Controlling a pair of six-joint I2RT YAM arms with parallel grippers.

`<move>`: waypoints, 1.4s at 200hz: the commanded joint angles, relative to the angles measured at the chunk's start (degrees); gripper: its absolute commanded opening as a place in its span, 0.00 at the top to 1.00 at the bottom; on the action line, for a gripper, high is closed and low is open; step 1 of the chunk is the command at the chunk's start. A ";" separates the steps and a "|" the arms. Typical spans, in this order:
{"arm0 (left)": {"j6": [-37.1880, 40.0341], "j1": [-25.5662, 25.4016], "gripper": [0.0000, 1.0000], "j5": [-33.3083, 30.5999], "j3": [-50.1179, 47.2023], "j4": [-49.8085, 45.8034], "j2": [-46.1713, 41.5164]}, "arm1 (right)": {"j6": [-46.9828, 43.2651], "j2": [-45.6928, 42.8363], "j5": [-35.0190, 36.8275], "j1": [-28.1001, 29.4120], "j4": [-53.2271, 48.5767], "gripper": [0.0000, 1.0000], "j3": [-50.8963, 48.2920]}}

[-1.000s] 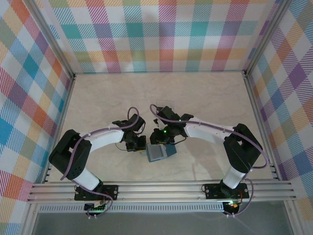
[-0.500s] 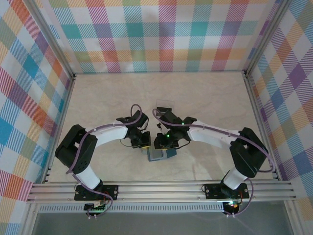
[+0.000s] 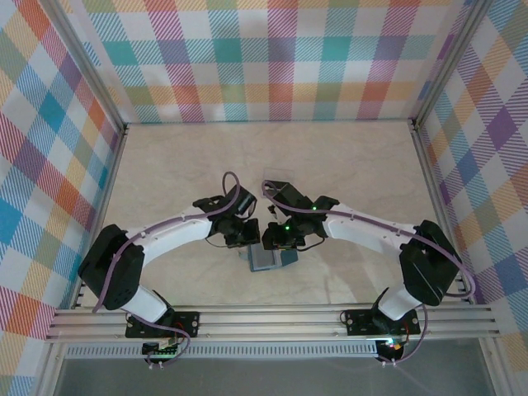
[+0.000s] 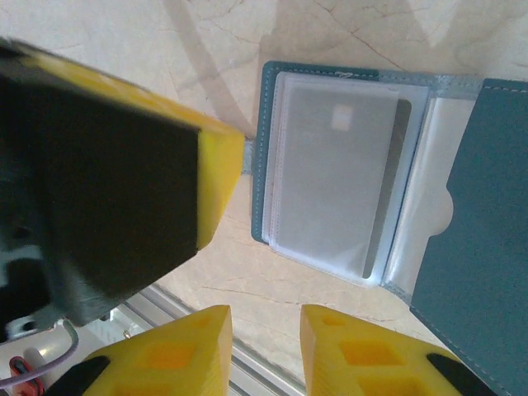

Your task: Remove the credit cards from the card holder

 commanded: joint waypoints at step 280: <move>-0.33 0.78 0.93 -1.64 -10.43 5.45 5.22 | 6.14 14.69 -6.17 0.08 12.85 0.70 -1.62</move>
